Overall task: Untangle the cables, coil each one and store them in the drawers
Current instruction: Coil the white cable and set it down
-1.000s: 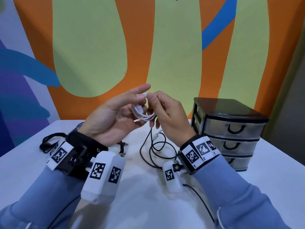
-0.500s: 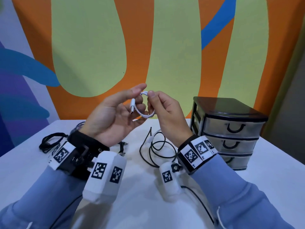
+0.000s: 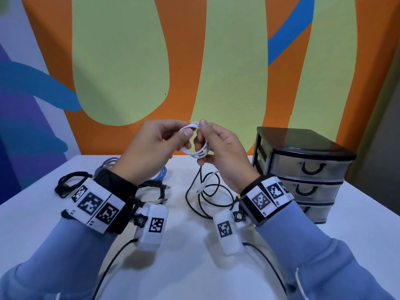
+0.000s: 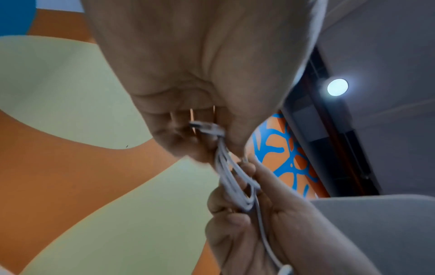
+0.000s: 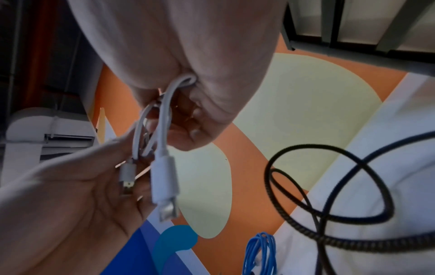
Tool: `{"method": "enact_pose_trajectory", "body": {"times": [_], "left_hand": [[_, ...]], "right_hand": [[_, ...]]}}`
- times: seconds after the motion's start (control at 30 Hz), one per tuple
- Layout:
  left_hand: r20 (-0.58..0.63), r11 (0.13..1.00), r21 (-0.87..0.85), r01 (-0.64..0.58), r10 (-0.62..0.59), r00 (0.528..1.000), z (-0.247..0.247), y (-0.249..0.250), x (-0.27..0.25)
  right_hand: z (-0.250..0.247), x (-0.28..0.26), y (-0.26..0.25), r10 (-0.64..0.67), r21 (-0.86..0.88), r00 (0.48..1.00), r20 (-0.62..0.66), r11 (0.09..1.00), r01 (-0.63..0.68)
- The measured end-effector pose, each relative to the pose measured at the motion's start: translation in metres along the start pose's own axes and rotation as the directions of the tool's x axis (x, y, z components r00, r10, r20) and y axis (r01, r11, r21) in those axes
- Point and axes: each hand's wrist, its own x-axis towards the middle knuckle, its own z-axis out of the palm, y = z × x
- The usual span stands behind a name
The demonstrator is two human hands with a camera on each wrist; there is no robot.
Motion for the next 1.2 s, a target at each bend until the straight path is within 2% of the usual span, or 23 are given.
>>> {"method": "enact_pose_trajectory", "body": {"times": [0.07, 0.17, 0.33, 0.5, 0.63, 0.77, 0.9, 1.0, 1.1, 1.2], "left_hand": [[-0.029, 1.000, 0.022, -0.012, 0.013, 1.000, 0.000, -0.006, 0.002], [-0.097, 0.999, 0.030, 0.032, -0.029, 0.995, 0.001, -0.011, 0.005], [-0.231, 0.991, 0.128, 0.049, -0.018, 0.973, -0.001, -0.011, 0.007], [-0.236, 0.929, 0.368, 0.038, 0.054, 0.970, 0.002, -0.013, 0.004], [-0.226, 0.890, 0.456, -0.007, 0.124, 0.966, 0.008, -0.009, 0.005], [-0.199, 0.906, 0.424, -0.006, 0.100, 0.975, 0.006, -0.012, 0.007], [-0.165, 0.973, 0.229, 0.038, 0.000, 0.986, 0.003, -0.014, 0.008], [-0.140, 0.994, 0.108, 0.033, -0.018, 0.990, 0.004, -0.012, 0.006], [-0.108, 0.997, -0.048, 0.056, -0.061, 0.992, 0.007, -0.006, 0.003], [-0.056, 0.992, -0.088, 0.091, -0.096, 0.994, 0.013, -0.001, -0.001]], "right_hand": [[0.000, 0.000, 0.002, 0.045, 0.012, 0.999, 0.015, 0.999, -0.045], [-0.001, -0.002, 0.002, 0.146, 0.026, 0.988, 0.054, 0.989, -0.147], [-0.007, 0.000, 0.000, 0.224, 0.108, 0.971, 0.077, 0.967, -0.232], [-0.012, -0.001, -0.008, 0.301, 0.336, 0.929, 0.216, 0.870, -0.361], [-0.010, -0.004, -0.002, 0.251, 0.409, 0.920, 0.301, 0.838, -0.362], [-0.009, -0.005, -0.001, 0.219, 0.360, 0.950, 0.224, 0.887, -0.289], [-0.002, -0.004, 0.001, 0.223, 0.355, 0.971, 0.081, 0.904, -0.237], [-0.004, -0.002, 0.004, 0.208, 0.362, 0.978, 0.012, 0.911, -0.198], [-0.004, -0.001, 0.003, 0.115, 0.093, 0.984, -0.132, 0.990, -0.104], [-0.001, 0.002, 0.009, 0.017, -0.233, 0.971, -0.240, 0.970, -0.075]]}}
